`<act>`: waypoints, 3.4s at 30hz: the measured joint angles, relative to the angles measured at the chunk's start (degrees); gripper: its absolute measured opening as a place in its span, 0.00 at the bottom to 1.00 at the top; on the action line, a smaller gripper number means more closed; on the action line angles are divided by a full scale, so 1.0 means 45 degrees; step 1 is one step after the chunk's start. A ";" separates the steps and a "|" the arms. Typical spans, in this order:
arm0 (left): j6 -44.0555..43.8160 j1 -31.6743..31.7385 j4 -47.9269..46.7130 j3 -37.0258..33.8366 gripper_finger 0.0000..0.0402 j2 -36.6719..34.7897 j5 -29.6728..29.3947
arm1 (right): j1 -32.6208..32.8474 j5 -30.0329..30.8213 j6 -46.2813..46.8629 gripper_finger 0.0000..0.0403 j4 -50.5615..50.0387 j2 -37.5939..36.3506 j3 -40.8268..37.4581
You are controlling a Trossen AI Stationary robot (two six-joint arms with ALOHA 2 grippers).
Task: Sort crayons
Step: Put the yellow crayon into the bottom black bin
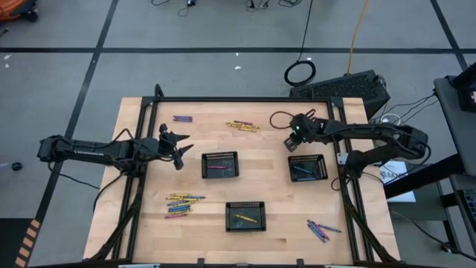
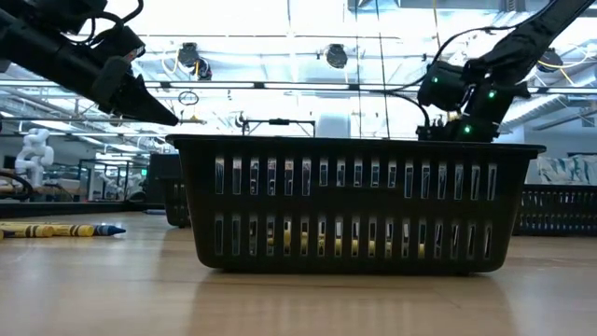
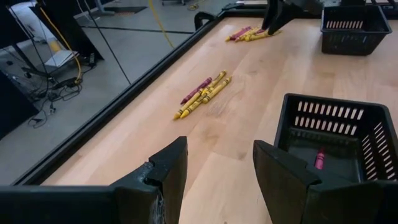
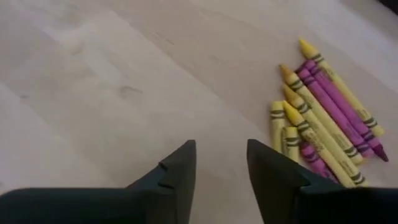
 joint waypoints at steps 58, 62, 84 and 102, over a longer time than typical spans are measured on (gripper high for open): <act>0.0007 0.0000 -0.0071 -0.0005 0.45 0.0049 0.0151 | -0.3510 -0.2106 -0.3533 0.13 0.0386 0.2075 0.0063; 0.0007 0.0000 -0.0097 -0.0005 0.45 0.0049 0.0151 | -0.2922 -0.1790 -0.3307 0.02 0.0688 0.1813 0.0023; 0.0004 0.0000 -0.0039 -0.0005 0.45 0.0049 0.0150 | 0.7224 -0.0867 0.0705 0.00 1.0474 0.0349 0.0027; 0.0007 0.0000 -0.0063 -0.0005 0.45 0.0049 0.0146 | 1.1151 -0.2896 0.0090 0.01 1.0691 0.6503 0.3595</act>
